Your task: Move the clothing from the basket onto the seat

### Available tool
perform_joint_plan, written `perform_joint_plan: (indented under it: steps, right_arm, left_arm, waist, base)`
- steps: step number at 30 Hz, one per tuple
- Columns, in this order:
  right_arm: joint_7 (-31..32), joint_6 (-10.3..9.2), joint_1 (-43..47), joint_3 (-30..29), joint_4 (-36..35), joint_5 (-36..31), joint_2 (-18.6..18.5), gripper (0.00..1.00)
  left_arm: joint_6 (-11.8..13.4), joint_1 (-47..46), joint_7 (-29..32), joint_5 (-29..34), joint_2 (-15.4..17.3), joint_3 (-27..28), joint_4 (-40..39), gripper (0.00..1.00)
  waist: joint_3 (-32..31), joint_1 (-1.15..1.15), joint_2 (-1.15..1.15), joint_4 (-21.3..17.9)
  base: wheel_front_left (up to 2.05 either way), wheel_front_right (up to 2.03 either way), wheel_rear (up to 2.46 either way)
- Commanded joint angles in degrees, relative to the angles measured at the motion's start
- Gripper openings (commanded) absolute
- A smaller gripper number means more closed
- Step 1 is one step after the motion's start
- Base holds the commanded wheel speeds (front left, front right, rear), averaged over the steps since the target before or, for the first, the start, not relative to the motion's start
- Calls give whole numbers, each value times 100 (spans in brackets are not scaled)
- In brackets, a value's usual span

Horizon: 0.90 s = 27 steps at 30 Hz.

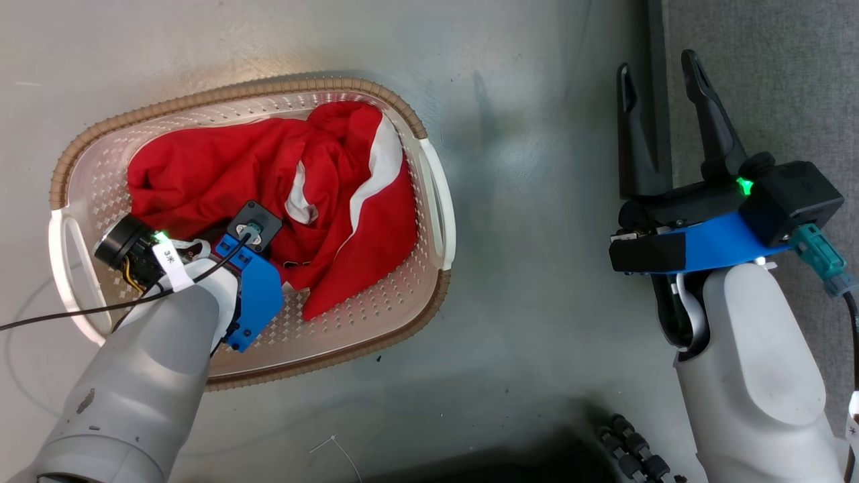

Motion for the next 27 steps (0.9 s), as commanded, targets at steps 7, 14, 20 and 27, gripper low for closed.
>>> perform_joint_plan:
  steps: [7, 14, 20, 27]
  right_arm:
    - [-32, -4, -43, -58, 12, -11, -12, 100]
    - [-32, -4, 90, -150, 83, -67, -13, 100]
    - [-32, -4, 271, -206, 177, -133, -13, 100]
    - [-32, -4, 504, -274, 304, -214, -13, 100]
  left_arm:
    - [86, -133, 168, 4, -6, -110, 22, 0]
    - [157, -45, 130, -95, -288, -148, 20, 0]
    - [231, 138, -74, -232, -528, -196, -50, 0]
    - [229, 521, -577, -484, -602, -256, -305, 0]
  waist:
    - [-27, -1, 0, 20]
    - [-341, -1, 0, 105]
    - [-805, -1, 0, 224]
    - [-1422, -1, 0, 404]
  base:
    - [0, 0, 0]
    - [0, 0, 0]
    - [0, 0, 0]
    - [0, 0, 0]
